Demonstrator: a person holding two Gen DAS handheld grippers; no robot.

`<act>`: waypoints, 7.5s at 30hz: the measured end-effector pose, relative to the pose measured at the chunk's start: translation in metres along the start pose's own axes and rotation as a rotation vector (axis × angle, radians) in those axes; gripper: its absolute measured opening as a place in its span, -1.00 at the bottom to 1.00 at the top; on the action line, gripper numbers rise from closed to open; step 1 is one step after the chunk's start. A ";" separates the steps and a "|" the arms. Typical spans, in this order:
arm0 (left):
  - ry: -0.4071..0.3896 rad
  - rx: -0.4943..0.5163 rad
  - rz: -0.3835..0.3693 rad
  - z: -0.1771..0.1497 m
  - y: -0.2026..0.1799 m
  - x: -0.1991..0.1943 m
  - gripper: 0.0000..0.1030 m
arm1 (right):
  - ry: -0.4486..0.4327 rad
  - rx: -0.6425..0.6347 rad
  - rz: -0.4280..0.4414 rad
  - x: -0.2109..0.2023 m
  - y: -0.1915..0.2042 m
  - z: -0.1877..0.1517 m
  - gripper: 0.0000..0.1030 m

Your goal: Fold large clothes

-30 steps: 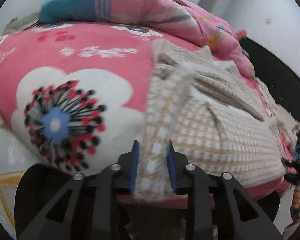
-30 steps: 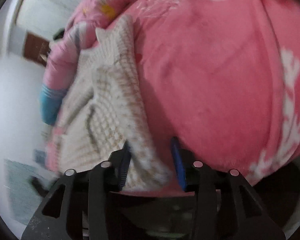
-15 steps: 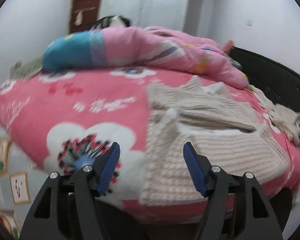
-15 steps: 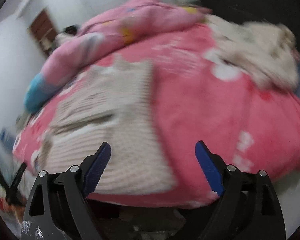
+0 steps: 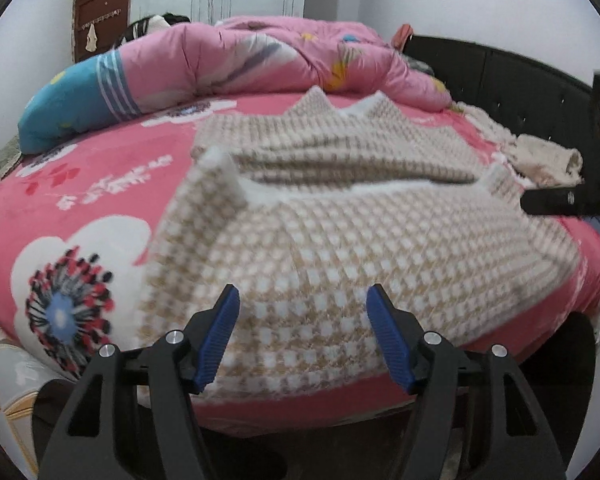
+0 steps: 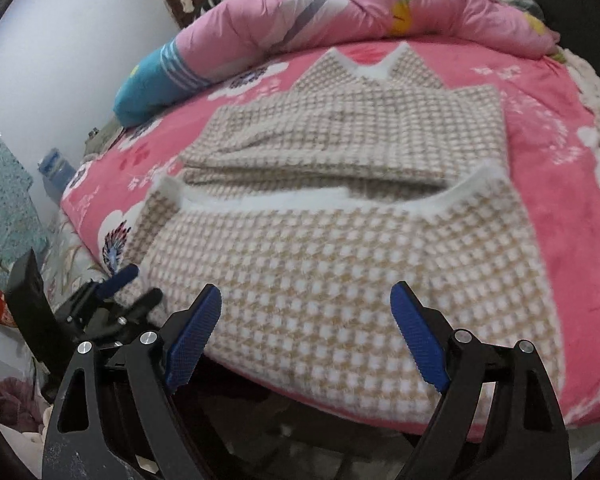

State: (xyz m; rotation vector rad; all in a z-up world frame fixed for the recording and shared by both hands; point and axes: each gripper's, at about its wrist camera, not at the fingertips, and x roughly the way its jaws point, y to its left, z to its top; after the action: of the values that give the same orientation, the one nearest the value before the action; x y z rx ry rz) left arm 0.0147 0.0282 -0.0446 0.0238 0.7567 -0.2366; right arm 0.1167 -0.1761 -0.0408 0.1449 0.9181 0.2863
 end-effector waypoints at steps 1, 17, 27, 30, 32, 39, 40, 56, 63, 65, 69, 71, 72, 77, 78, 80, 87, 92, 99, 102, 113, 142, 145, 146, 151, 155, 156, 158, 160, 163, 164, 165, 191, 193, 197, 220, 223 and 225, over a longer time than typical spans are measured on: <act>0.013 -0.001 0.000 -0.002 0.001 0.005 0.25 | 0.006 -0.004 0.004 0.004 0.002 0.003 0.61; 0.013 -0.044 -0.075 0.020 0.006 0.050 -0.08 | 0.065 -0.016 -0.132 0.060 0.006 0.006 0.05; -0.088 -0.028 0.011 0.023 -0.005 0.046 -0.91 | 0.011 0.032 -0.105 0.037 0.002 0.010 -0.90; -0.148 0.004 0.019 0.033 -0.009 0.032 -0.92 | -0.032 0.046 -0.102 0.024 0.003 0.012 -0.94; -0.181 0.010 0.014 0.041 -0.009 0.025 -0.92 | -0.051 0.064 -0.098 0.019 0.001 0.014 -0.94; -0.104 0.024 0.042 0.051 -0.005 0.059 -0.89 | -0.025 0.043 -0.138 0.055 -0.008 0.025 -0.83; -0.056 0.012 0.041 0.048 -0.001 0.071 -0.87 | -0.011 0.029 -0.149 0.069 -0.010 0.023 -0.71; -0.047 -0.067 -0.088 0.042 0.025 0.061 -0.76 | -0.158 0.135 -0.301 -0.028 -0.100 0.007 0.00; -0.030 -0.159 -0.145 0.032 0.051 0.054 -0.70 | -0.080 0.153 -0.343 0.018 -0.128 -0.005 -0.30; -0.034 -0.178 -0.153 0.030 0.057 0.050 -0.70 | -0.096 0.186 -0.337 0.006 -0.132 -0.008 -0.30; -0.058 -0.182 -0.162 0.038 0.066 0.037 -0.56 | -0.203 0.157 -0.368 -0.038 -0.118 -0.008 -0.18; -0.075 -0.164 -0.146 0.049 0.067 0.032 -0.41 | -0.235 0.098 -0.310 -0.049 -0.101 -0.004 -0.12; -0.073 -0.162 -0.139 0.054 0.067 0.033 -0.38 | -0.234 0.047 -0.242 -0.049 -0.084 0.001 -0.12; 0.071 -0.205 -0.038 0.078 0.083 0.074 -0.35 | -0.099 -0.045 0.000 0.005 -0.034 0.016 -0.12; 0.116 -0.240 -0.031 0.077 0.091 0.089 -0.36 | -0.051 -0.035 -0.011 0.024 -0.035 0.018 -0.12; 0.113 -0.303 -0.076 0.072 0.103 0.099 -0.37 | 0.046 -0.032 -0.071 0.071 -0.044 0.011 -0.11; 0.005 -0.269 -0.058 0.071 0.102 0.055 -0.37 | -0.014 -0.014 -0.059 0.014 -0.038 0.012 -0.11; -0.062 -0.167 -0.217 0.066 0.064 0.021 -0.04 | -0.013 -0.141 -0.038 0.008 0.003 0.006 -0.10; 0.089 -0.130 -0.107 0.045 0.045 0.060 -0.04 | 0.083 -0.096 -0.097 0.041 -0.013 0.008 -0.05; 0.004 -0.091 -0.142 0.048 0.038 0.022 -0.05 | -0.001 -0.129 -0.088 -0.014 -0.005 -0.010 -0.05; 0.096 0.013 -0.161 0.006 -0.008 0.025 -0.02 | 0.110 -0.083 -0.114 0.001 -0.016 -0.060 -0.02; 0.024 -0.090 -0.078 -0.002 0.015 -0.029 0.18 | -0.072 0.148 -0.226 -0.125 -0.106 -0.128 0.43; 0.155 -0.146 0.018 -0.001 0.036 0.013 0.25 | -0.020 0.189 -0.212 -0.094 -0.119 -0.122 0.57; 0.193 -0.170 0.010 -0.004 0.043 0.024 0.26 | 0.026 0.203 -0.213 -0.083 -0.124 -0.122 0.58; 0.170 -0.202 -0.017 -0.001 0.042 0.014 0.42 | 0.020 0.226 -0.198 -0.101 -0.120 -0.109 0.60; 0.158 -0.174 -0.002 0.007 0.033 0.000 0.43 | -0.056 0.192 -0.234 -0.124 -0.105 -0.086 0.61; 0.142 -0.159 0.009 0.010 0.030 -0.006 0.48 | -0.073 0.179 -0.234 -0.129 -0.101 -0.082 0.65; 0.108 -0.131 0.022 0.018 0.026 -0.016 0.54 | -0.095 0.158 -0.215 -0.134 -0.090 -0.076 0.75; 0.073 -0.101 0.018 0.030 0.020 -0.023 0.61 | -0.094 0.122 -0.202 -0.133 -0.079 -0.069 0.77; 0.049 -0.066 0.000 0.048 0.010 -0.017 0.72 | -0.079 0.064 -0.190 -0.109 -0.061 -0.054 0.77; 0.050 -0.055 -0.001 0.053 0.006 -0.013 0.73 | -0.078 0.053 -0.187 -0.103 -0.057 -0.050 0.77; 0.056 -0.042 0.000 0.058 0.002 -0.008 0.74 | -0.083 0.037 -0.181 -0.100 -0.052 -0.046 0.77; 0.230 0.003 0.074 0.116 0.006 0.059 0.82 | 0.007 0.095 -0.025 -0.050 -0.088 0.000 0.77; 0.213 0.016 0.084 0.131 0.008 0.056 0.82 | 0.001 0.089 -0.020 -0.051 -0.088 0.009 0.77; 0.213 0.029 0.095 0.153 0.011 0.060 0.82 | -0.012 0.096 0.020 -0.053 -0.089 0.024 0.77; 0.127 -0.045 0.004 0.326 0.000 0.168 0.88 | 0.055 0.206 0.191 0.013 -0.181 0.245 0.77; 0.187 -0.079 0.008 0.339 -0.004 0.221 0.88 | 0.100 0.242 0.151 0.060 -0.194 0.271 0.77; 0.209 -0.078 0.022 0.345 -0.006 0.250 0.88 | 0.116 0.264 0.136 0.087 -0.202 0.286 0.77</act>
State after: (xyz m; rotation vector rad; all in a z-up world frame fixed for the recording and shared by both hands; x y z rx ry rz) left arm 0.4229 -0.0652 0.0364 -0.0168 0.9732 -0.1850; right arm 0.4321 -0.3424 0.0155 0.4390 1.0612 0.3003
